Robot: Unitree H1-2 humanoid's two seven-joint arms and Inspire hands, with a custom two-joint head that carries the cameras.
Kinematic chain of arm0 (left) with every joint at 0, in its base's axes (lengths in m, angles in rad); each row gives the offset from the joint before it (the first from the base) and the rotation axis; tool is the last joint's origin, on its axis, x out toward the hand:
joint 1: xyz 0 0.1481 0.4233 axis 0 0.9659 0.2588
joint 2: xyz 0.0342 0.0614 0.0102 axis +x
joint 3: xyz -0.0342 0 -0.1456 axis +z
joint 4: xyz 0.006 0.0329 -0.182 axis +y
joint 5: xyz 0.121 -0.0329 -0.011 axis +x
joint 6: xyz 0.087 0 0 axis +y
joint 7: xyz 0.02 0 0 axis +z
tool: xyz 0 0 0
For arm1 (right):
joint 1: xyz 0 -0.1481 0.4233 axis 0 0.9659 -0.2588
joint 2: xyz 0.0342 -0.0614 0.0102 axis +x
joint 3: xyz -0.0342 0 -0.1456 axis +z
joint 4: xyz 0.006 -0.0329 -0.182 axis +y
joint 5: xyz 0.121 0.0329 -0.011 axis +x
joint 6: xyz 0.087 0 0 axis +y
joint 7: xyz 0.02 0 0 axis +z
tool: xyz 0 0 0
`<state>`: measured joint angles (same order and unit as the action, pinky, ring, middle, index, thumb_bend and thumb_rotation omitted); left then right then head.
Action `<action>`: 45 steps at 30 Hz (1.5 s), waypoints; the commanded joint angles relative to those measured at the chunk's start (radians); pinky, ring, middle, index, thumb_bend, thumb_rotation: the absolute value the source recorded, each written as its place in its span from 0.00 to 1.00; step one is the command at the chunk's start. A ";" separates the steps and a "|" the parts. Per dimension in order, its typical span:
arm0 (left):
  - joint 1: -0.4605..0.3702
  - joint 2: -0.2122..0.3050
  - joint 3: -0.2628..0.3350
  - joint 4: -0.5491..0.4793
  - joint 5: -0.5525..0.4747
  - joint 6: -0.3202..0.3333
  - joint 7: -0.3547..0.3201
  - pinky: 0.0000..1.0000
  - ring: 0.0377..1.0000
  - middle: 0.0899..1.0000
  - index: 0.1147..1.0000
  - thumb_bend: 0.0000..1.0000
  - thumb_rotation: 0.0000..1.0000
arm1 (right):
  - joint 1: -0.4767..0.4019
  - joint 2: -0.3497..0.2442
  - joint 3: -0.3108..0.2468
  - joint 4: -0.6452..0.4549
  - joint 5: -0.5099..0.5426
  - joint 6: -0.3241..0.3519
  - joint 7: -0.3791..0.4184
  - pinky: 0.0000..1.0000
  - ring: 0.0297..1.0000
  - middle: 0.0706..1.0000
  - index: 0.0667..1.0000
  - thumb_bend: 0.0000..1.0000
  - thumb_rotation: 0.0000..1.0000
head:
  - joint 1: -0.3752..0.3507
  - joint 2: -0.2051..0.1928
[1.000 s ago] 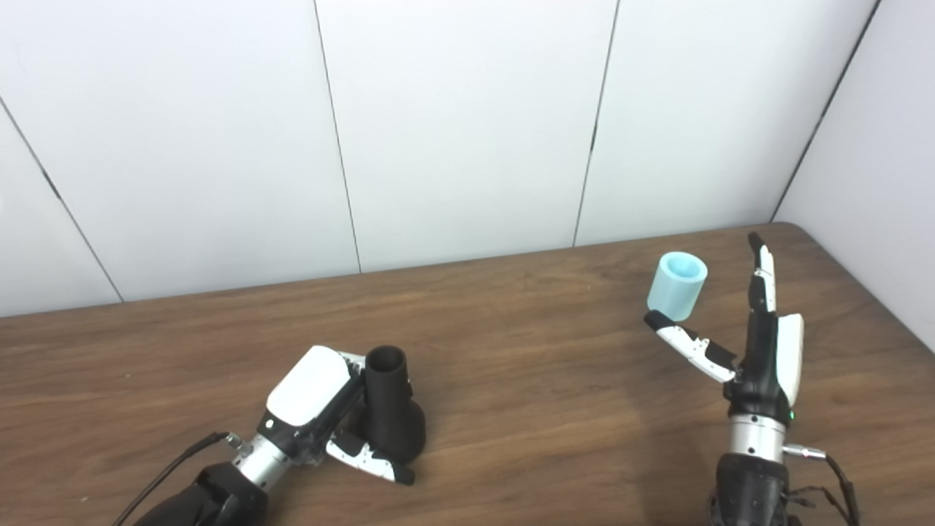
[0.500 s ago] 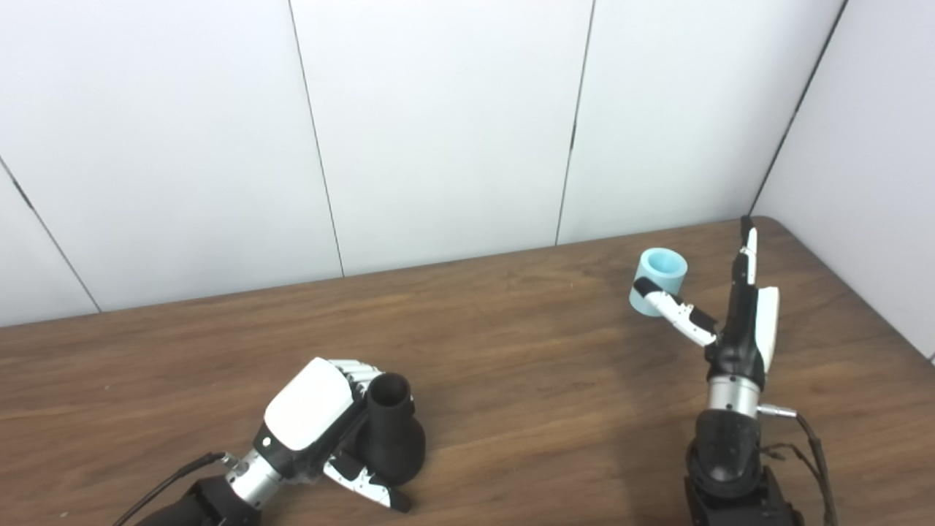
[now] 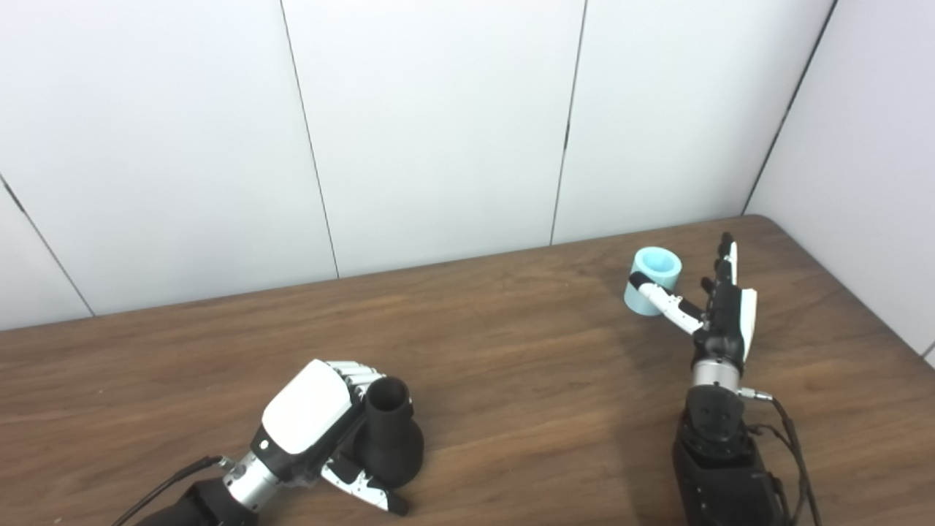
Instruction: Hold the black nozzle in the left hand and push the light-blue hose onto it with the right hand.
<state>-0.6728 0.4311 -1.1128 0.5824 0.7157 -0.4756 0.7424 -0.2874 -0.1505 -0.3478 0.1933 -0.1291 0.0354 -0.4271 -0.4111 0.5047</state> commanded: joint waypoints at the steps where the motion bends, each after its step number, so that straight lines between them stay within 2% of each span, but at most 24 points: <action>1: 0.171 -0.059 -0.086 0.087 -0.004 0.006 0.011 0.43 0.46 0.43 0.42 0.52 0.00 | -0.066 -0.046 0.005 -0.013 -0.015 -0.024 -0.003 0.88 0.94 0.95 0.95 0.89 0.31 | -0.003 -0.001; 7: 0.177 -0.060 -0.084 0.088 0.002 0.006 0.018 0.43 0.46 0.43 0.42 0.52 0.00 | -0.074 -0.046 0.017 0.048 -0.022 -0.018 -0.018 0.79 0.87 0.89 0.90 0.95 0.27 | -0.002 0.000; 14: 0.178 -0.062 -0.084 0.091 0.002 0.006 0.019 0.43 0.46 0.44 0.42 0.52 0.00 | -0.062 -0.056 0.061 0.084 -0.052 0.008 -0.004 0.79 0.87 0.90 0.91 0.91 0.20 | -0.002 0.000; 18: 0.181 -0.059 -0.081 0.085 0.002 0.006 0.010 0.44 0.47 0.44 0.41 0.52 0.00 | -0.058 -0.064 0.074 0.088 -0.059 0.036 0.005 0.76 0.85 0.89 0.90 0.93 0.22 | 0.000 0.000; 22: 0.183 -0.059 -0.079 0.083 -0.003 0.006 0.006 0.43 0.47 0.44 0.41 0.52 0.00 | -0.051 -0.072 0.090 0.080 -0.059 0.058 0.020 0.80 0.87 0.89 0.89 0.94 0.23 | 0.001 0.002; 26: 0.183 -0.059 -0.081 0.082 0.003 0.006 0.014 0.43 0.46 0.44 0.42 0.52 0.00 | -0.045 -0.083 0.113 0.074 -0.075 0.084 0.031 0.80 0.87 0.89 0.89 0.95 0.26 | 0.003 0.003; 35: 0.188 -0.056 -0.078 0.079 0.008 0.006 0.014 0.42 0.46 0.44 0.42 0.52 0.00 | -0.057 -0.076 0.103 0.092 -0.042 0.093 0.043 0.79 0.87 0.91 0.89 0.94 0.23 | 0.002 0.005; 41: 0.192 -0.053 -0.075 0.067 -0.011 0.006 -0.002 0.42 0.46 0.44 0.41 0.52 0.00 | -0.073 -0.074 0.094 0.122 -0.027 0.073 0.033 0.79 0.87 0.91 0.89 0.91 0.22 | 0.003 0.005; 45: 0.196 -0.052 -0.066 0.058 -0.012 0.006 -0.020 0.42 0.46 0.44 0.41 0.52 0.00 | -0.083 -0.074 0.090 0.128 -0.022 0.085 0.032 0.77 0.86 0.91 0.89 0.89 0.22 | 0.005 0.004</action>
<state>-0.6689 0.4373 -1.1044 0.5796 0.7152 -0.4759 0.7367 -0.3230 -0.2047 -0.2526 0.3202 -0.1641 0.1082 -0.4067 -0.4050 0.5078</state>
